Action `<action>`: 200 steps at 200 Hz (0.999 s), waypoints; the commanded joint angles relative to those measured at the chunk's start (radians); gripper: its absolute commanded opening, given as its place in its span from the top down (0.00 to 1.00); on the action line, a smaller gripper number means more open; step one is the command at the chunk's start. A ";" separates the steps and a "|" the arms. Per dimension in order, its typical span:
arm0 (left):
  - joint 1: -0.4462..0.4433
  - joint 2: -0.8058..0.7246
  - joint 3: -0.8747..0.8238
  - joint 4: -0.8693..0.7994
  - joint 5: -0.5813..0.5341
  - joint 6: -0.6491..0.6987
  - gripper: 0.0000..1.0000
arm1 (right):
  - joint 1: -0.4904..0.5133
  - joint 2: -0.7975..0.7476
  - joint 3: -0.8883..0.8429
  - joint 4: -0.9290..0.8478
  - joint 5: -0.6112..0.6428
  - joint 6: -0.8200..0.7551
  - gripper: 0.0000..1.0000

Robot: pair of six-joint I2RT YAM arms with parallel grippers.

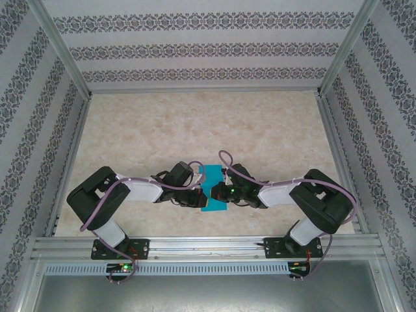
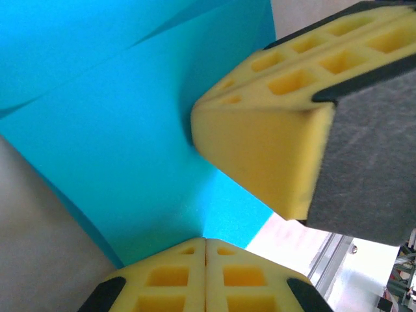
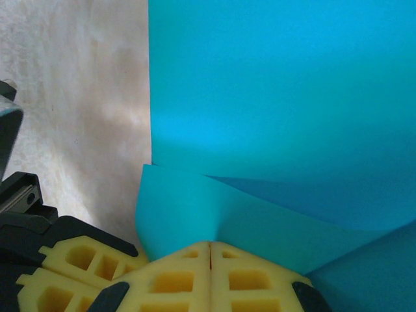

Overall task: Fold a paper plane with a square sheet of paper (fold left side to right side)
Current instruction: Fold the triangle a second time at the center of the table.

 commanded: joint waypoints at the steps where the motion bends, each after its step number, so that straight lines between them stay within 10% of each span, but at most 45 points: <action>1: -0.009 0.019 -0.016 0.006 -0.021 0.017 0.94 | 0.008 0.026 0.002 -0.084 -0.006 -0.017 1.00; 200: -0.019 0.025 -0.029 -0.026 -0.089 0.016 1.00 | 0.056 0.001 0.022 -0.071 0.048 -0.046 1.00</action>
